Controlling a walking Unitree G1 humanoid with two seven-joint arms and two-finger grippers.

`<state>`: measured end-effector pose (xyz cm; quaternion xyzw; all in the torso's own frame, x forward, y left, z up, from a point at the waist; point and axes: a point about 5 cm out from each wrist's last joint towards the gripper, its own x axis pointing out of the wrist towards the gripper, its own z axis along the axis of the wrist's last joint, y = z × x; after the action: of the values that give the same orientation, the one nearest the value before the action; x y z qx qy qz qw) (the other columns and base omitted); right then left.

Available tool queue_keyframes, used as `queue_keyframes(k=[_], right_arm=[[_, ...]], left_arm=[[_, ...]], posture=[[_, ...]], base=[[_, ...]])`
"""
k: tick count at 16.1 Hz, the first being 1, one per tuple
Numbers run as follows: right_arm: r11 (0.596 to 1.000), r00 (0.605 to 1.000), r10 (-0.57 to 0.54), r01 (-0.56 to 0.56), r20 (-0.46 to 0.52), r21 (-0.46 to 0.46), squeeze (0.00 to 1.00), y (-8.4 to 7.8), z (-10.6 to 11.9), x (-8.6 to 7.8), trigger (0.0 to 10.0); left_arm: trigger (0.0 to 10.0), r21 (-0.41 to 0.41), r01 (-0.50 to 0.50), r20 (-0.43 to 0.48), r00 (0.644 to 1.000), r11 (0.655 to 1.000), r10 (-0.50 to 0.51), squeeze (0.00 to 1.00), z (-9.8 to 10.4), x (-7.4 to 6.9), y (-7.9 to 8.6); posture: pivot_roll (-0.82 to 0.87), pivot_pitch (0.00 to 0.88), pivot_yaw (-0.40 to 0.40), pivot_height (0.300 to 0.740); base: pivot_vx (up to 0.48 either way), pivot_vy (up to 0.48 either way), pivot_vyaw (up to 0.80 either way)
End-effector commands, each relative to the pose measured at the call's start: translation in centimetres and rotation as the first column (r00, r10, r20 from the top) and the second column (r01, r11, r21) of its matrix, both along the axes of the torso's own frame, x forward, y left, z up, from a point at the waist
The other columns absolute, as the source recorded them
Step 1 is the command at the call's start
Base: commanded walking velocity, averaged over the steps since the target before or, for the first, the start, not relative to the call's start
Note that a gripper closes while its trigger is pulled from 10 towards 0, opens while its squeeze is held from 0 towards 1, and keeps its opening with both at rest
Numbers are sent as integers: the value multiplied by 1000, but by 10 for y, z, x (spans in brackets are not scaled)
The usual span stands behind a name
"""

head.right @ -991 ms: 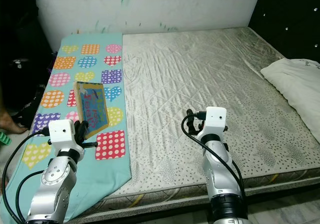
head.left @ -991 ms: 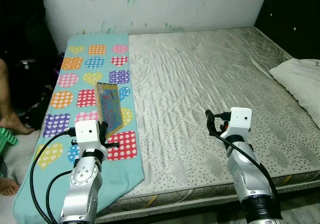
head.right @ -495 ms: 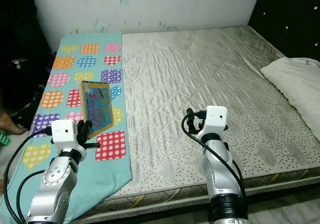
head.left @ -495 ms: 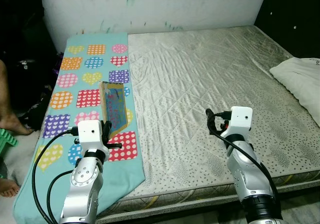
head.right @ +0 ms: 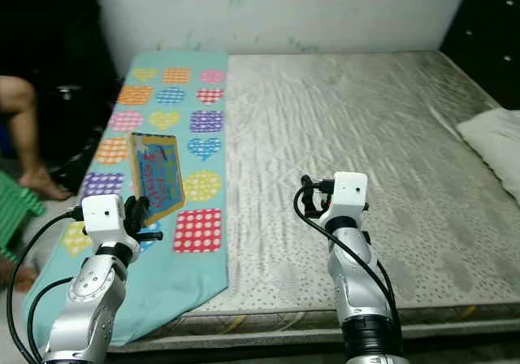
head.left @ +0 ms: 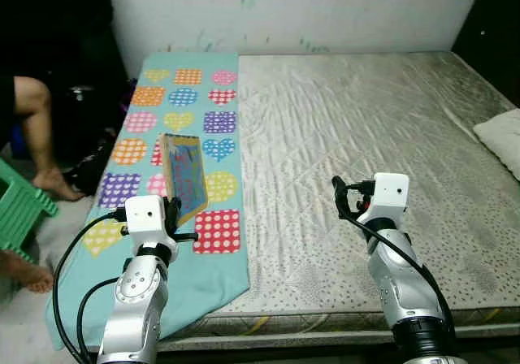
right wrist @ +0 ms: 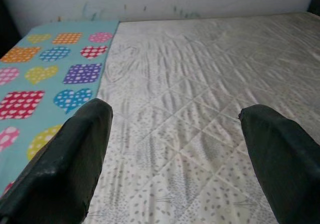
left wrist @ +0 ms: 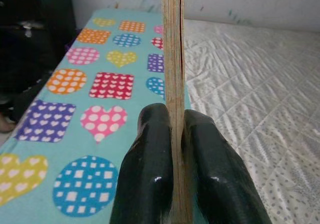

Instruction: Clean up the room

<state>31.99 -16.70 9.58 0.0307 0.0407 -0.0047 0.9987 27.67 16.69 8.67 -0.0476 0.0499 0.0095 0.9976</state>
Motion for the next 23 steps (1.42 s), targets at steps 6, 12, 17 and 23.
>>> queue_keyframes(k=[6,12,17,23], right_arm=[[1000,1000,5,-4,15,-3,0,0,4,2,10000],[1000,1000,10,-10,15,-10,0,0,3,1,10000],[1000,1000,15,-14,11,-18,0,0,2,1,10000],[1000,1000,18,-18,10,-21,0,0,2,0,10000]], left_arm=[[10000,2,16,50,999,1000,-16,0,11,2,-1],[10000,5,24,65,998,1000,-24,0,12,2,-3],[10000,15,46,66,997,999,-47,0,12,1,-6],[10000,11,49,67,997,999,-50,0,12,0,-6]], posture=[[-76,64,20,740],[-78,65,22,740],[-81,69,18,740],[-82,71,17,740]], base=[[0,318,0],[0,240,0],[0,0,0],[0,-156,0]])
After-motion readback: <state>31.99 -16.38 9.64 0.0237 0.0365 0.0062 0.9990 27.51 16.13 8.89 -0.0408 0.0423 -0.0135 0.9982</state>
